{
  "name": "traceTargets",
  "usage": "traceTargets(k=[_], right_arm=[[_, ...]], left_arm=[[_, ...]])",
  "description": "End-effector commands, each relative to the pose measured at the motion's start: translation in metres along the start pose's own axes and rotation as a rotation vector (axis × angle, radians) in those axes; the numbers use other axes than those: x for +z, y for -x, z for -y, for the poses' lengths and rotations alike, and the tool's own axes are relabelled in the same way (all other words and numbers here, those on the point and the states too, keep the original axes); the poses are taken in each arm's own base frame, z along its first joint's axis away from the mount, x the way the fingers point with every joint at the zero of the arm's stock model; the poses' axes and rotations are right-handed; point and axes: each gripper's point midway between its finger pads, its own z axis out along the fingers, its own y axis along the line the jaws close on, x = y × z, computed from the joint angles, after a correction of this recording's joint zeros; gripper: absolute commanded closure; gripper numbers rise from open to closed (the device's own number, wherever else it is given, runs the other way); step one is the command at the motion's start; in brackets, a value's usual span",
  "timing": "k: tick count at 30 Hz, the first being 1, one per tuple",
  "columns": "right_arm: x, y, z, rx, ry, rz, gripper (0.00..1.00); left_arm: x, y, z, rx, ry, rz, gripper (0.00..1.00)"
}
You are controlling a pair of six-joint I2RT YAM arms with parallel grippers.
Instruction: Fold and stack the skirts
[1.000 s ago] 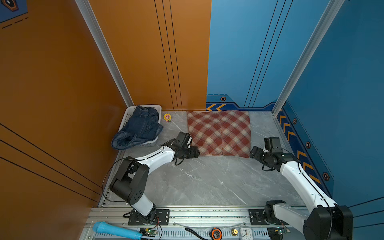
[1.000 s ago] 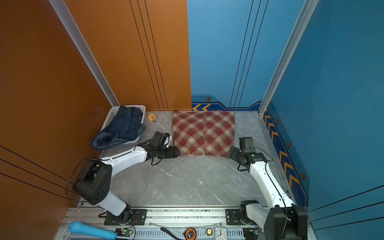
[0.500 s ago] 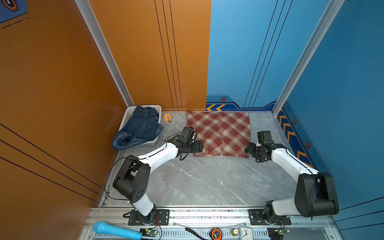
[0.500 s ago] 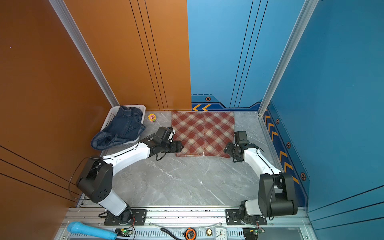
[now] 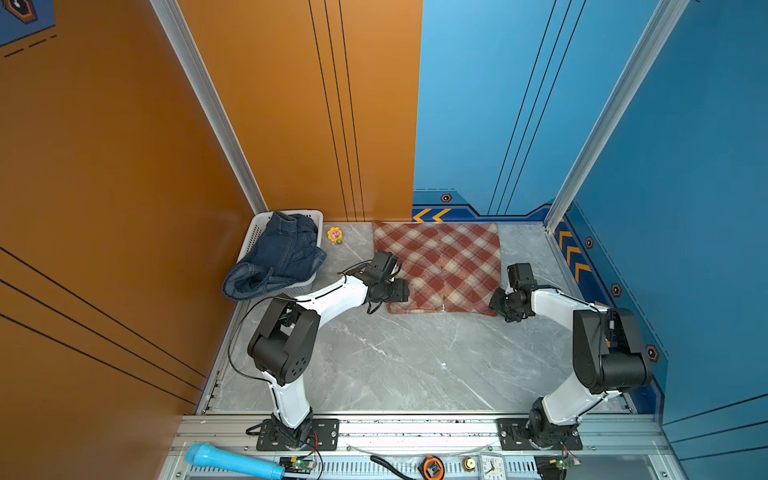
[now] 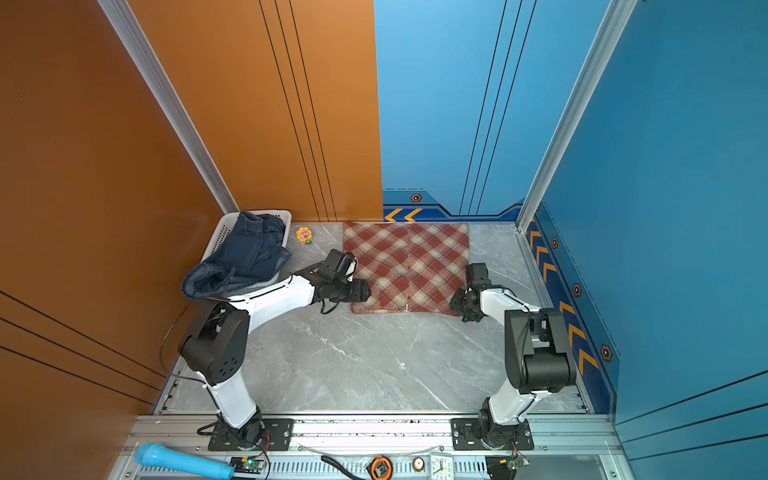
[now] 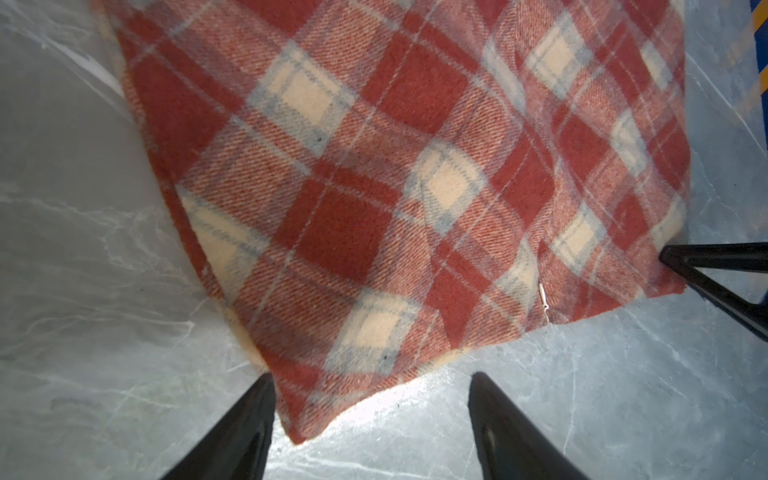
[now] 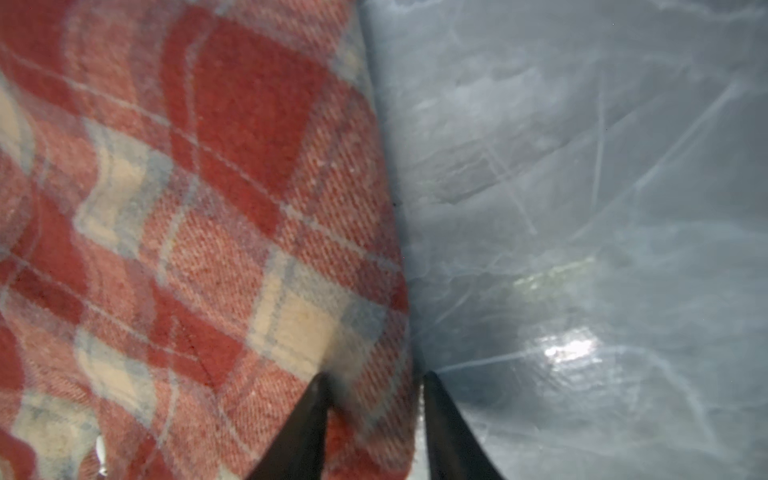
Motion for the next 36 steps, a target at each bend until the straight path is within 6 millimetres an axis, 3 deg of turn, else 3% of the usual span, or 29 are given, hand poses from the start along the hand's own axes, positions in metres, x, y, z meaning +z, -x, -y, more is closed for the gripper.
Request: traceTargets(k=[1,3,4,13,17,18,19,20,21,24,30,36], right_arm=[[0.004,-0.008,0.01,0.001,-0.01,-0.011,0.84],[-0.002,-0.012,0.016,0.008,-0.023,-0.001,0.98],[-0.006,-0.014,0.021,0.01,-0.039,0.004,1.0],[-0.049,-0.047,0.055,0.068,-0.085,0.037,1.0],[-0.065,-0.054,0.058,0.063,-0.074,0.05,1.0],[-0.069,-0.053,0.055,0.054,-0.059,0.046,0.88],[-0.071,-0.051,0.053,0.051,-0.054,0.046,0.69],[-0.076,-0.045,0.048,0.046,-0.045,0.057,0.49],[-0.08,-0.037,0.045,0.047,-0.041,0.074,0.37],[-0.087,-0.009,0.037,0.053,-0.042,0.121,0.2],[-0.068,0.066,0.033,0.125,-0.012,0.165,0.19],[-0.027,0.113,0.038,0.125,-0.01,0.134,0.22]], left_arm=[[0.002,0.004,-0.003,0.012,0.026,-0.003,0.26],[0.002,0.006,-0.002,0.013,0.024,0.0,0.26],[0.001,0.007,-0.002,0.013,0.026,0.001,0.26],[0.005,0.001,-0.002,0.026,0.033,-0.041,0.27],[0.01,-0.008,-0.004,0.022,0.037,-0.065,0.27],[0.012,-0.01,-0.006,0.019,0.041,-0.072,0.28],[0.014,-0.012,-0.006,0.021,0.04,-0.077,0.28],[0.014,-0.013,-0.006,0.018,0.041,-0.079,0.28],[0.015,-0.013,-0.007,0.016,0.044,-0.08,0.29],[0.015,-0.012,-0.009,0.012,0.052,-0.078,0.29],[0.014,-0.004,-0.021,-0.005,0.081,-0.066,0.29],[0.015,0.001,-0.03,-0.016,0.106,-0.064,0.29]])
